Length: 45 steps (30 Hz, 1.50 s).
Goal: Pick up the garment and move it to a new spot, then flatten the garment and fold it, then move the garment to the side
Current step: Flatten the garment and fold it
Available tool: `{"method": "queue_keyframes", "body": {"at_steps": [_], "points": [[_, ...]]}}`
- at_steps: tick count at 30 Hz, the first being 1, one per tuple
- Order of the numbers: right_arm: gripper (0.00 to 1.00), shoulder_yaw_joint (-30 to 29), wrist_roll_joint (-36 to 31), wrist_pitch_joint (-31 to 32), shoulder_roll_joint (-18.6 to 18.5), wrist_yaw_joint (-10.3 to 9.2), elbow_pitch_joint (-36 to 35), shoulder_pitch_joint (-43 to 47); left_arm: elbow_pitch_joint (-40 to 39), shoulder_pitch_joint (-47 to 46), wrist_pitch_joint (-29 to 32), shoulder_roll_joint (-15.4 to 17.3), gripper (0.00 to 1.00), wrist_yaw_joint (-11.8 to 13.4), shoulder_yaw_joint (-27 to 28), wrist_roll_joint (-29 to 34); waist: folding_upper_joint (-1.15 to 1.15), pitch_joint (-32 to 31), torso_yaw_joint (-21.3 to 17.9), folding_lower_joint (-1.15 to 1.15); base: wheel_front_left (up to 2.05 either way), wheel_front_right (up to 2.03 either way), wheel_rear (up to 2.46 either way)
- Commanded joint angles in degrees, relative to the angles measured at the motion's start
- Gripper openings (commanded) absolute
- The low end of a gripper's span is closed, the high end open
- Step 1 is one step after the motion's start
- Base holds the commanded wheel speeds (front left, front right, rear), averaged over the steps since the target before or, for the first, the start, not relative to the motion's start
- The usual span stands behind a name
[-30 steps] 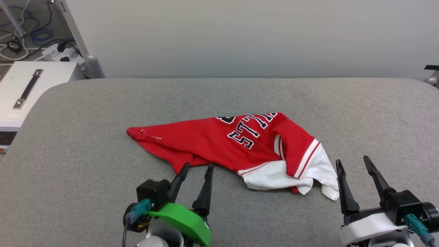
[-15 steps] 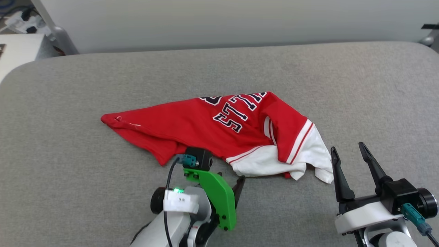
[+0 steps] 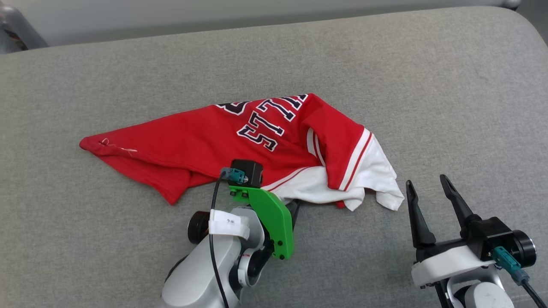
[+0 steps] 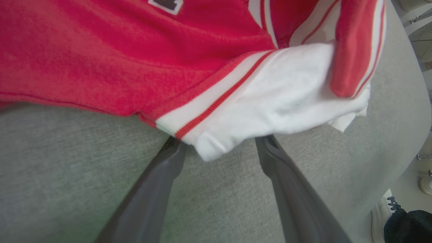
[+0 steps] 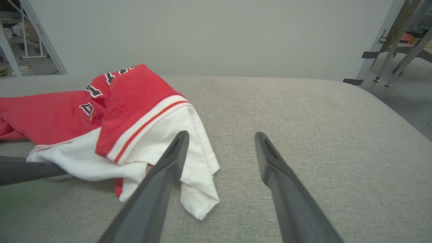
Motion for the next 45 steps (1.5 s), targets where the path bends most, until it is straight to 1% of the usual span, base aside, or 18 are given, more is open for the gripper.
{"method": "queue_keyframes", "body": {"at_steps": [1, 4, 6, 7, 12, 18, 22, 26, 30, 34, 36, 37, 38, 40, 44, 45], "points": [[1.0, 0.27, 0.15, -0.47, 0.32, -0.05, 0.15, -1.2, 0.51, -1.28, -1.04, -0.39, 1.0, -0.6, 0.2, -0.16, 0.0, 0.84, -0.7, 0.0, 0.0, 0.0, 0.0], [1.0, 0.39, 0.25, -0.5, 0.44, -0.05, 0.3, -1.7, 1.63, -1.87, -2.31, -0.89, 1.0, -2.06, -0.08, -0.78, 0.0, 1.25, -0.76, 0.0, 0.0, 0.0, 0.0], [1.0, 0.39, 0.33, -0.5, 0.49, -0.05, 0.27, -1.89, 2.27, -2.1, -2.47, -1.11, 0.14, -2.88, -0.45, -1.19, 0.0, 1.34, -0.64, 0.0, 0.0, 0.0, 0.0], [1.0, 0.43, 0.31, -0.51, 0.51, -0.05, 0.26, -1.95, 2.58, -2.19, -2.46, -1.13, 0.0, -3.38, -0.81, -1.19, 0.0, 1.35, -0.57, 0.0, 0.0, 0.0, 0.0], [1.0, 0.22, 0.1, -0.51, 0.59, -0.05, 0.39, -1.91, 3.53, -2.26, -2.92, -0.98, 0.0, -4.77, -1.69, -1.12, 0.0, 0.98, 0.32, 0.0, 0.0, 0.0, 0.0], [1.0, -0.15, -0.28, -0.52, 0.64, -0.05, 1.08, -1.4, 3.6, -0.52, -3.2, -0.4, 0.0, -5.93, -2.57, -1.53, 0.0, -1.52, 1.98, 0.0, 0.0, 0.0, 0.0], [1.0, -0.79, -0.29, -0.52, 0.65, -0.05, 1.63, -0.73, 1.99, 1.94, -3.56, 0.91, 0.0, -6.24, -2.63, -2.05, 0.0, -4.33, 3.37, 0.0, 0.0, 0.0, 0.0], [1.0, -1.45, -0.34, -0.52, 0.66, -0.05, 2.05, 0.53, -1.91, 5.23, -3.23, 3.68, 0.0, -5.55, -1.81, -2.79, 0.0, -7.48, 5.12, 0.0, 0.0, 0.0, 0.0], [1.0, -1.76, -0.32, -0.52, 0.69, -0.05, 2.49, 2.03, -7.77, 8.53, -0.61, 8.12, 0.0, -4.36, -0.97, -3.39, 0.0, -9.67, 7.08, 0.0, 0.0, 0.0, 0.0], [1.0, -1.58, -0.13, -0.52, 0.7, -0.05, 2.94, 2.73, -13.26, 11.11, 4.56, 14.25, 0.0, -3.72, 0.06, -4.52, 0.0, -11.2, 8.95, 0.0, 0.0, 0.0, 0.0], [1.0, -1.44, -0.01, -0.52, 0.7, -0.05, 3.12, 2.86, -15.34, 11.97, 7.9, 18.2, 0.0, -3.72, 0.53, -4.91, 0.0, -11.77, 9.6, 0.0, 0.0, 0.0, 0.0], [1.0, -1.27, 0.21, -0.52, 0.71, -0.05, 3.22, 2.88, -17.01, 12.6, 11.03, 21.81, 0.0, -3.65, 1.64, -5.98, 0.0, -12.12, 10.07, 0.0, 0.0, 0.0, 0.0], [1.0, -1.18, 0.3, -0.52, 0.71, -0.05, 3.28, 2.86, -17.72, 12.64, 12.38, 23.92, 0.0, -3.47, 2.34, -6.08, 0.0, -12.21, 10.19, 0.0, 0.0, 0.0, 0.0], [1.0, -1.14, 0.38, -0.52, 0.71, -0.05, 3.36, 2.85, -18.44, 12.68, 14.65, 26.82, 0.0, -3.23, 3.7, -7.0, 0.0, -12.25, 10.38, 0.0, 0.0, 0.0, 0.0], [1.0, -0.67, 0.63, -0.52, 0.71, -0.05, 3.53, 2.73, -17.32, 11.6, 19.47, 31.77, 0.0, -3.63, 4.96, -7.96, 0.0, -11.48, 10.26, 0.0, 0.0, 0.0, 0.0], [1.0, -0.53, 0.59, -0.52, 0.71, -0.05, 3.58, 2.62, -16.8, 11.05, 20.02, 32.51, 0.0, -3.69, 5.25, -7.93, 0.0, -11.07, 10.13, 0.0, 0.0, 0.0, 0.0]]}}
